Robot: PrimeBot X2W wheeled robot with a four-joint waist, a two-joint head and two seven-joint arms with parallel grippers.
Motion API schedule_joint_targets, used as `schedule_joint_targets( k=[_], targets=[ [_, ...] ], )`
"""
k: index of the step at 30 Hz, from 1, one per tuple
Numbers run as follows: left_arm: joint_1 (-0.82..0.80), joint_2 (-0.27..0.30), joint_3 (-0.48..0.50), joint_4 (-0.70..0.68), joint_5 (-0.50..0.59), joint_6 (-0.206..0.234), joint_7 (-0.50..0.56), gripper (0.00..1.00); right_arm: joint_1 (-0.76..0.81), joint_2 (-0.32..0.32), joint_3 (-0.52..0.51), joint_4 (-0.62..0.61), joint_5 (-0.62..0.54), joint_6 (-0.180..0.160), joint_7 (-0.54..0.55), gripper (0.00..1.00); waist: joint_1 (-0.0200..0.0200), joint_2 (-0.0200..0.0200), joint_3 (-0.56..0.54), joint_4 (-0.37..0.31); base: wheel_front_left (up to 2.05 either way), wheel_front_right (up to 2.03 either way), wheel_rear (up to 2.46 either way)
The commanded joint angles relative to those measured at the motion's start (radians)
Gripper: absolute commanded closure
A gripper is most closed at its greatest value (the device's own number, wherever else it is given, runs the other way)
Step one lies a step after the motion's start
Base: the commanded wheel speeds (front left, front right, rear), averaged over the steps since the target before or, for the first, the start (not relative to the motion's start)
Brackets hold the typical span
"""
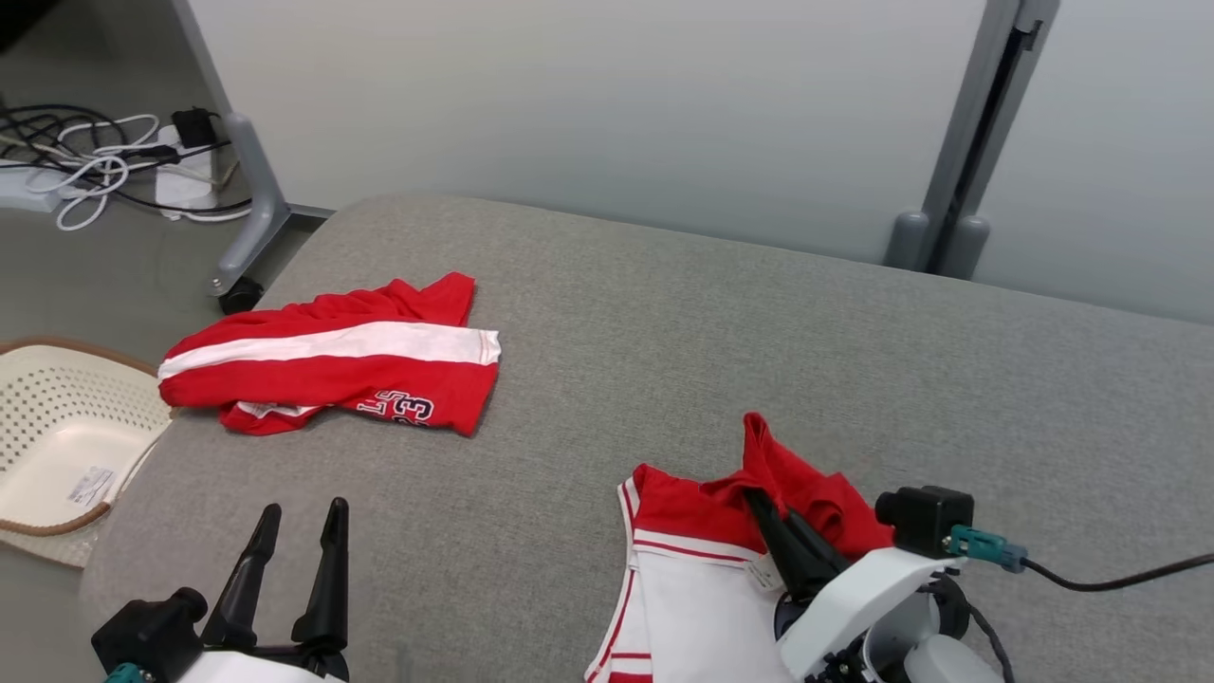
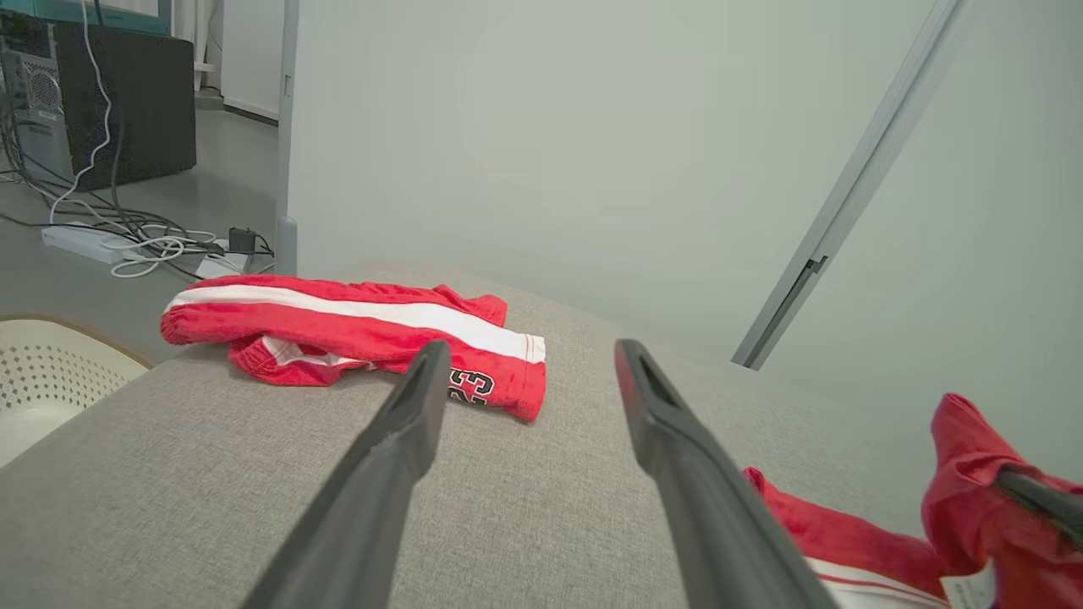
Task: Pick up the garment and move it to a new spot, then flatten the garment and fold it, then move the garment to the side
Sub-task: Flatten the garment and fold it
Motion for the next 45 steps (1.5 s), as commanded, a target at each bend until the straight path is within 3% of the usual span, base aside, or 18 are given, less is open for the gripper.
schedule_joint_targets(
  k=[1,11,23,26,27,34,39,45],
  targets=[
    [-0.019,0.007,0.001,0.003,-0.003,-0.006,-0.001,0.0,-0.016,-0.005,0.023,0.029,0.025,0.001,-0.019,1.0,0.0,0.0,0.002,0.029,0.0,0.0,0.0],
    [-0.029,0.01,-0.001,0.01,-0.006,-0.009,-0.004,0.0,-0.092,-0.006,0.189,0.172,0.147,0.001,-0.104,1.0,0.0,0.0,0.01,0.065,0.0,0.0,0.0],
    [-0.037,0.008,-0.001,0.025,-0.008,-0.012,-0.006,0.0,-0.179,-0.005,0.373,0.262,0.296,0.001,-0.149,1.0,0.0,0.0,0.017,0.054,0.0,0.0,0.0],
    [-0.037,0.009,-0.001,0.028,-0.008,-0.01,-0.007,0.0,-0.189,-0.005,0.414,0.263,0.341,0.001,-0.156,0.58,0.0,0.0,0.013,0.043,0.0,0.0,0.0],
    [-0.037,0.009,-0.001,0.03,-0.009,-0.009,-0.007,0.0,-0.191,-0.005,0.426,0.257,0.36,0.001,-0.157,0.0,0.0,0.0,0.011,0.039,0.0,0.0,0.0],
    [-0.023,0.009,-0.001,0.031,-0.009,0.004,-0.008,0.0,-0.219,-0.006,0.444,0.193,0.434,0.001,-0.166,0.0,0.0,0.0,-0.007,0.007,0.0,0.0,0.0],
    [-0.004,0.008,0.006,0.021,-0.01,0.011,-0.009,0.0,-0.222,-0.013,0.289,0.093,0.365,0.001,-0.165,0.0,0.0,0.0,-0.018,-0.028,0.0,0.0,0.0],
    [0.011,0.002,0.018,0.002,-0.004,0.018,-0.012,0.0,-0.167,-0.105,0.077,0.022,0.193,0.001,-0.165,0.0,0.0,0.0,-0.026,-0.069,0.0,0.0,0.0]
  ],
)
